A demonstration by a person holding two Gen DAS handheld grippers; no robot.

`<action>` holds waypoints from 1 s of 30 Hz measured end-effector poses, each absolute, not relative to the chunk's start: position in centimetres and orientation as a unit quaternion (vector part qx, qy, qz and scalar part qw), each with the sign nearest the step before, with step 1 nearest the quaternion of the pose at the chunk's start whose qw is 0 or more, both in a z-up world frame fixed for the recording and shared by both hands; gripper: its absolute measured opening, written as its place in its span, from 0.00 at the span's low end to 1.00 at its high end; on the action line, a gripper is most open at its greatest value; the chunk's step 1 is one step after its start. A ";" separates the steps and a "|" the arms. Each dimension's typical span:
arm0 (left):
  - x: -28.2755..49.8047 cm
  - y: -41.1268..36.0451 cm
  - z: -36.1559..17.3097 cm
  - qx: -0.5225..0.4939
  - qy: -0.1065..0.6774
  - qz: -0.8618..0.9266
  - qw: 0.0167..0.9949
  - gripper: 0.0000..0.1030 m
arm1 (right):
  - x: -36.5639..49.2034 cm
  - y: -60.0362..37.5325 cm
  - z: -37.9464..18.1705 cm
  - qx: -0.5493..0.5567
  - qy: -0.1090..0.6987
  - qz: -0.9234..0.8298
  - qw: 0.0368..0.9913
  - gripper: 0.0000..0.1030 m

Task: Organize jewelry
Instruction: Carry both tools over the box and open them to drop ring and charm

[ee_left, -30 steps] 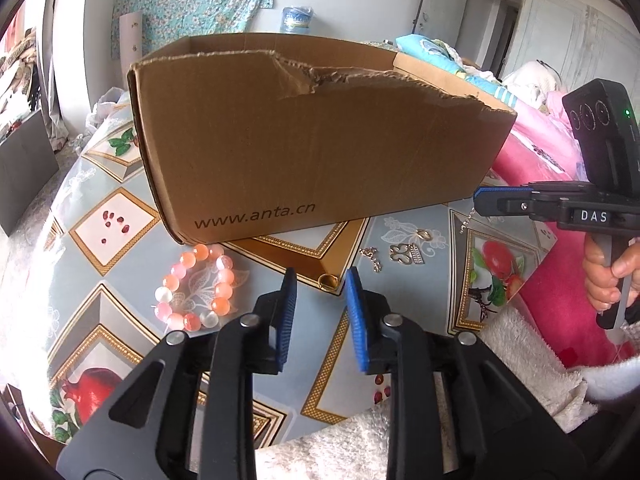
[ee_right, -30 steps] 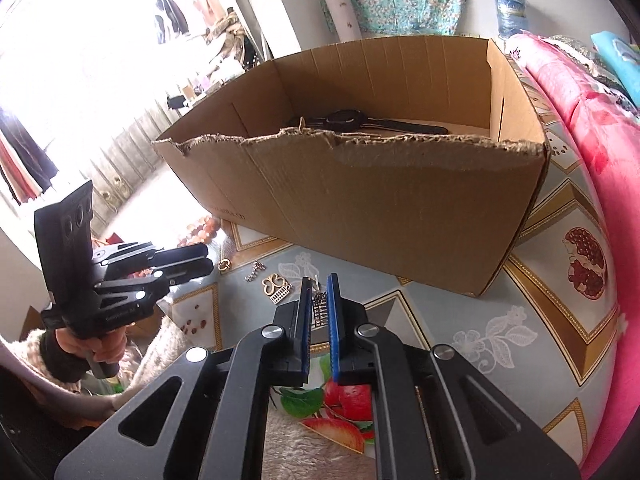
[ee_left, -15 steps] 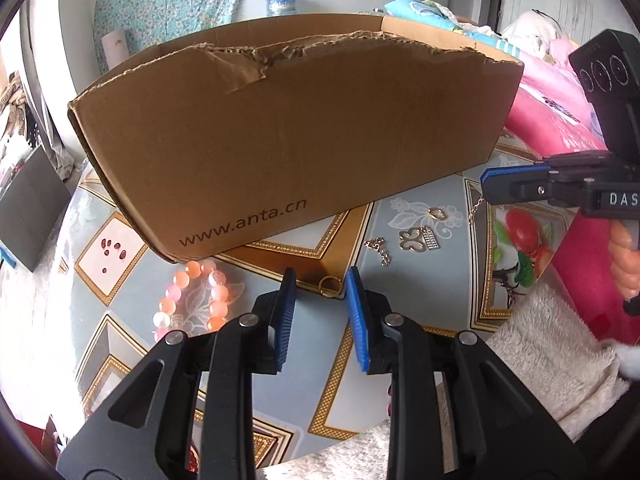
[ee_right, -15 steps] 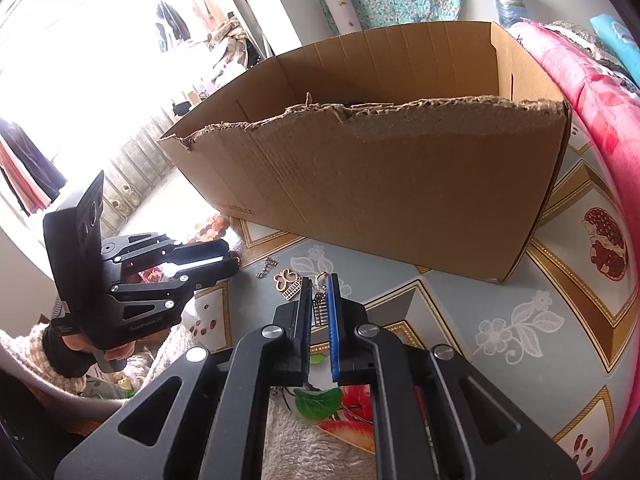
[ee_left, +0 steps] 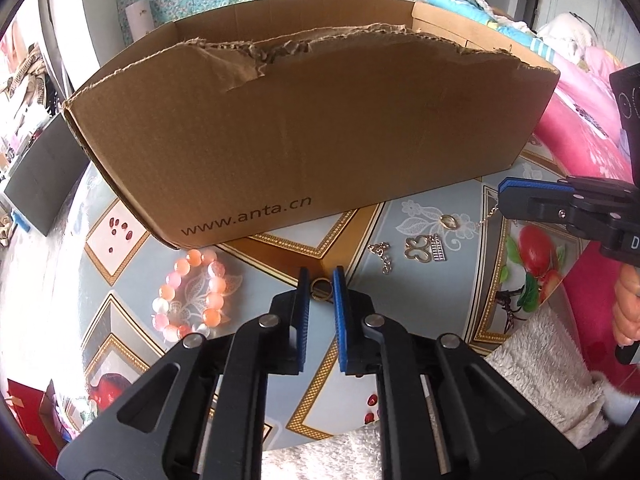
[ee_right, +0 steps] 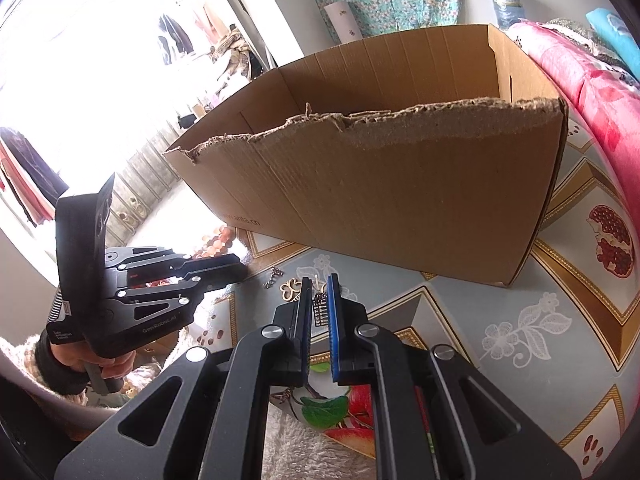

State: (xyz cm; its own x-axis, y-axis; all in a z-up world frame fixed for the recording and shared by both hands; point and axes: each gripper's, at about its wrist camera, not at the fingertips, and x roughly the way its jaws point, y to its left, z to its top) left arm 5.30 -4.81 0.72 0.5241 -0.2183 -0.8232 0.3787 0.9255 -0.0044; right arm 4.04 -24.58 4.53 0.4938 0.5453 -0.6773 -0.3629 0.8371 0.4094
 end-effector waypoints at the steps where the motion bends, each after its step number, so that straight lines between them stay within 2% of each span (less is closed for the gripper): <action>1: 5.4 -4.7 0.8 0.082 0.457 -0.173 0.869 0.10 | 4.0 -24.6 4.6 0.107 0.426 0.265 0.858 0.07; 10: 4.1 -1.4 1.8 0.061 0.438 -0.191 0.876 0.09 | 3.4 -25.0 5.9 0.104 0.404 0.271 0.868 0.07; 17: 1.9 -0.4 8.8 0.040 0.357 -0.266 0.895 0.09 | 3.8 -24.8 11.3 0.093 0.343 0.309 0.882 0.07; 21: 3.3 -0.3 12.9 0.028 0.326 -0.296 0.897 0.10 | 5.3 -24.9 15.0 0.078 0.302 0.332 0.890 0.07; 25: 8.2 -1.4 13.9 -0.002 0.353 -0.308 0.883 0.10 | 9.1 -25.4 16.2 0.080 0.313 0.337 0.884 0.07; 30: 15.7 -2.9 12.0 -0.027 0.430 -0.311 0.847 0.10 | 15.1 -25.9 14.4 0.075 0.390 0.308 0.865 0.07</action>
State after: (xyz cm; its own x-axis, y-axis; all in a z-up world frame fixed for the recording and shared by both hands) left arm 15.74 -2.95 12.01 0.4360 -0.5505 -0.7119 0.5045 0.8046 -0.3132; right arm 15.10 -25.91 14.38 0.5071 0.5911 -0.6273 -0.4735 0.7992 0.3703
